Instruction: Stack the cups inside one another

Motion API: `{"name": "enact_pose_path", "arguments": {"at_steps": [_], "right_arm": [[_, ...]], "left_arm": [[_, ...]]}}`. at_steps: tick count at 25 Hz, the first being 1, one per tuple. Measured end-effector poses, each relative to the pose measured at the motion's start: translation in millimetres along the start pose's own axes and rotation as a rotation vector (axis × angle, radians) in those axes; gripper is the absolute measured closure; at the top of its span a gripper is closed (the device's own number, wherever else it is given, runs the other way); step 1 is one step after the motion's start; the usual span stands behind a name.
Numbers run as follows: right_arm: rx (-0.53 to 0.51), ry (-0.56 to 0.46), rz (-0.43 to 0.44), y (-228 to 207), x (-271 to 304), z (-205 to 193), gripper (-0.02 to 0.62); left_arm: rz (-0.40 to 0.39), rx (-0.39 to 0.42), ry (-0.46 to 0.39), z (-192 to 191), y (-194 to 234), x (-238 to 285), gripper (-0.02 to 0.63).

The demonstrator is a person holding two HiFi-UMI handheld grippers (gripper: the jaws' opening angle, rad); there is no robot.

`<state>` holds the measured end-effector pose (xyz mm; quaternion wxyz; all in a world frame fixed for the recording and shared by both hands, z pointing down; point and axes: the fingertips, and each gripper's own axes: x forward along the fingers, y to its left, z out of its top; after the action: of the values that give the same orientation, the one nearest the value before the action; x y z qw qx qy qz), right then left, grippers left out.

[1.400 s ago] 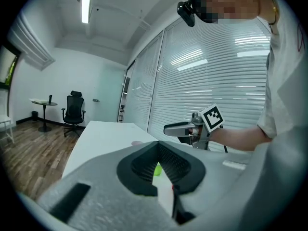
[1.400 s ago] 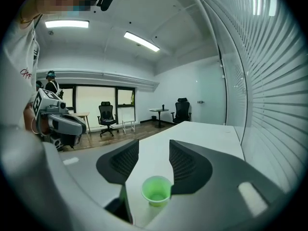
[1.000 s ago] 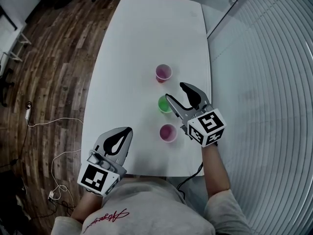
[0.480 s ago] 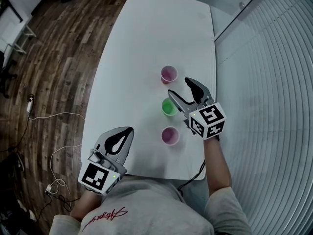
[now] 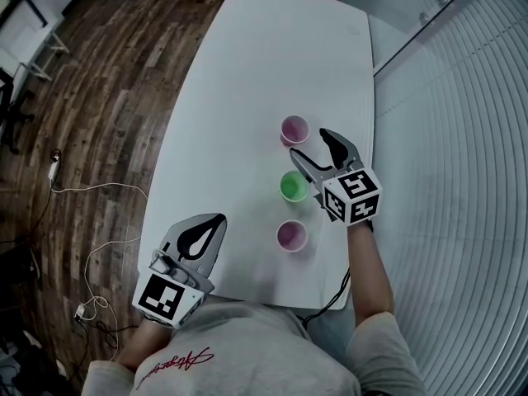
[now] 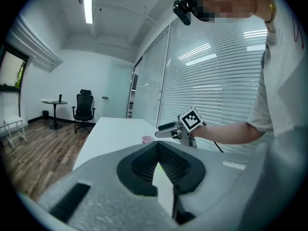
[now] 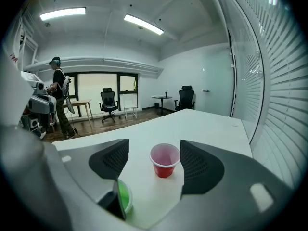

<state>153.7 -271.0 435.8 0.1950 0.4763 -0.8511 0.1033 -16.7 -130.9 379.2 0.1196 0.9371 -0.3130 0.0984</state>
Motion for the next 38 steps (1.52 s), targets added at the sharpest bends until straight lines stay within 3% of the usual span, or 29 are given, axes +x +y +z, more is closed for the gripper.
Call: {"name": "enact_pose_path", "arguments": {"at_steps": [10, 22, 38], "right_arm": [[0.008, 0.049, 0.024, -7, 21, -11, 0.241], [-0.019, 0.088, 0.022, -26, 48, -27, 0.219], [-0.019, 0.12, 0.019, -28, 64, -38, 0.227]], "left_arm": [[0.015, -0.006, -0.055, 18, 4, 5, 0.612], [0.046, -0.017, -0.006, 4, 15, 14, 0.612], [0.064, -0.02, -0.032, 8, 21, 14, 0.612]]}}
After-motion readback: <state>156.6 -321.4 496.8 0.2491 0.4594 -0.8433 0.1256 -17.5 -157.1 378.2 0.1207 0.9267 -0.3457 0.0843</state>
